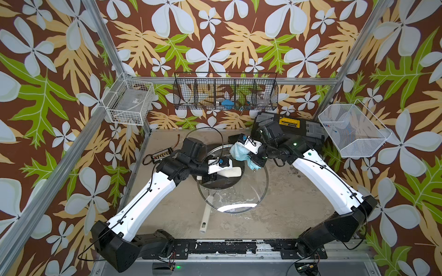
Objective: Wipe the pot lid with a cloth
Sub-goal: Wipe the pot lid.
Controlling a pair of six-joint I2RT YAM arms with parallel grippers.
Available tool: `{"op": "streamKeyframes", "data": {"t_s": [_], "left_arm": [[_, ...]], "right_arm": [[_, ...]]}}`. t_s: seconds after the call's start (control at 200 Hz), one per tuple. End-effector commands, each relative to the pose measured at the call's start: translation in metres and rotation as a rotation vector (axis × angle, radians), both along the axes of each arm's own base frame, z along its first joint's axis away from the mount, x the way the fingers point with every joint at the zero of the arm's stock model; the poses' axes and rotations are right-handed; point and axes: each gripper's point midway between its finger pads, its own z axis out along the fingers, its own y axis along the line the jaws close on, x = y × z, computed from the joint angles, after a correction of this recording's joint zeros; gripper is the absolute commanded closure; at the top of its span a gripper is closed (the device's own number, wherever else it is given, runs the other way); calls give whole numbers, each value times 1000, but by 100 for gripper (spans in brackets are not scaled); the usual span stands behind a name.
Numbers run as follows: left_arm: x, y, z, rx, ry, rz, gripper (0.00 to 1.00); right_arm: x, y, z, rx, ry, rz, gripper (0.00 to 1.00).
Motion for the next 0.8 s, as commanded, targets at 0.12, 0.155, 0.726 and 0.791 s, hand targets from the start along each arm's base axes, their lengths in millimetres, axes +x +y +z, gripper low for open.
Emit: {"op": "streamKeyframes", "data": {"t_s": [0.12,0.155,0.726,0.791], "left_arm": [[6,-14,44,-134,-164,-55,100],[6,-14,44,-134,-164,-57,100],[11,-21,51,-174,-166,-65,100],[11,-21,53,-181,-170,-67,100]], "right_arm": [[-1,7,6,29,13,27,100],[-1,10,7,39,20,36,100],[-2,95,13,118,67,210,100],[-2,102,14,131,74,222,100]]}}
